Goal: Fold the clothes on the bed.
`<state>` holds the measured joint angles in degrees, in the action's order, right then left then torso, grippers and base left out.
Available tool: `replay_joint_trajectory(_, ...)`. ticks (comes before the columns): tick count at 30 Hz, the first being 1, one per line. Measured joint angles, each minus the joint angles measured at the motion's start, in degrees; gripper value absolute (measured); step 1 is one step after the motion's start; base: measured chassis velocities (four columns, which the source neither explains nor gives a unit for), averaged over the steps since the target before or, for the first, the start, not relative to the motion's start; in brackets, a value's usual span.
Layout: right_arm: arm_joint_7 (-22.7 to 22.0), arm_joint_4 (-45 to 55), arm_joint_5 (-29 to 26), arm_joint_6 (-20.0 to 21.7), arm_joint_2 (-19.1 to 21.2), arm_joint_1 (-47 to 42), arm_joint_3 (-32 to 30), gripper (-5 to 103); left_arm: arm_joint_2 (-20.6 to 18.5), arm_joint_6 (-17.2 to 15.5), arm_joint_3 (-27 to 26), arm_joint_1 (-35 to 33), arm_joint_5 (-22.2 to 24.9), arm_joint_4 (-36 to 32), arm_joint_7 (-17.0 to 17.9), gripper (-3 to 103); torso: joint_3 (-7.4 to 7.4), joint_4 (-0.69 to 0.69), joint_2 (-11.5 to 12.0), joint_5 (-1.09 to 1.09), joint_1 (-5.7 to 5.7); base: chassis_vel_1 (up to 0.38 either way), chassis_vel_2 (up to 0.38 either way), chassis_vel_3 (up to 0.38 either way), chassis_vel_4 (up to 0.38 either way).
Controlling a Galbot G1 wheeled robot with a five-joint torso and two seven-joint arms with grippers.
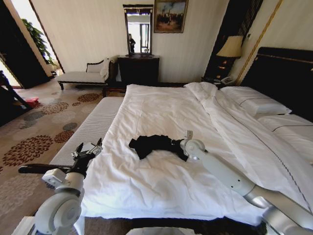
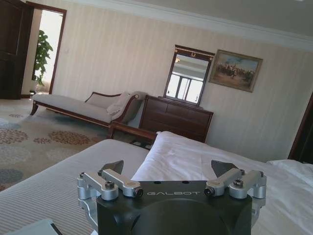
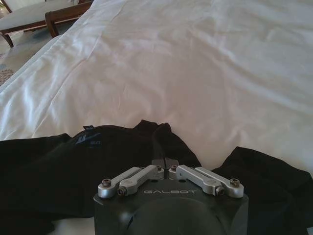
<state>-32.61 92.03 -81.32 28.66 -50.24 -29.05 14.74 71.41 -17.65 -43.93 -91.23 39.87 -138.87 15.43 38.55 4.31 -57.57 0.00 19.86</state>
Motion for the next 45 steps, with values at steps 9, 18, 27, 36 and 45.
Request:
replay_joint_trajectory(9,1.47,2.74,1.28,-2.79,0.79,-1.03,-0.76,0,-0.48,0.02,0.03,0.55,0.85,0.27,0.22,100,0.0,0.0,0.0,0.0,0.0,0.0,0.0,0.0,0.0)
replay_joint_trajectory(18,4.21,5.66,3.43,-8.13,1.41,-1.91,-3.3,0,-7.16,-4.07,-0.05,5.97,10.14,2.4,2.58,100,0.0,0.02,0.0,0.0,0.0,0.0,0.0,0.0,0.0)
replay_joint_trajectory(27,4.83,3.73,4.71,-8.79,0.27,-0.51,-0.5,0,-16.91,-16.09,3.03,21.88,35.67,8.1,13.33,100,0.0,0.0,0.0,-0.01,0.0,0.0,0.0,0.0,0.0)
replay_joint_trajectory(36,4.41,2.45,5.56,-8.66,-0.46,-1.52,-0.55,0,-18.34,-24.48,18.22,44.73,50.23,19.78,34.14,100,0.01,0.02,0.01,0.0,0.02,0.0,0.0,0.0,0.0)
replay_joint_trajectory(45,4.3,2.74,6.05,-8.53,0.29,-2.92,-2.17,0,-11.82,-24.94,27.81,52.35,54.01,26.66,36.04,100,0.0,0.01,0.01,0.01,0.01,0.0,0.0,0.0,0.0)
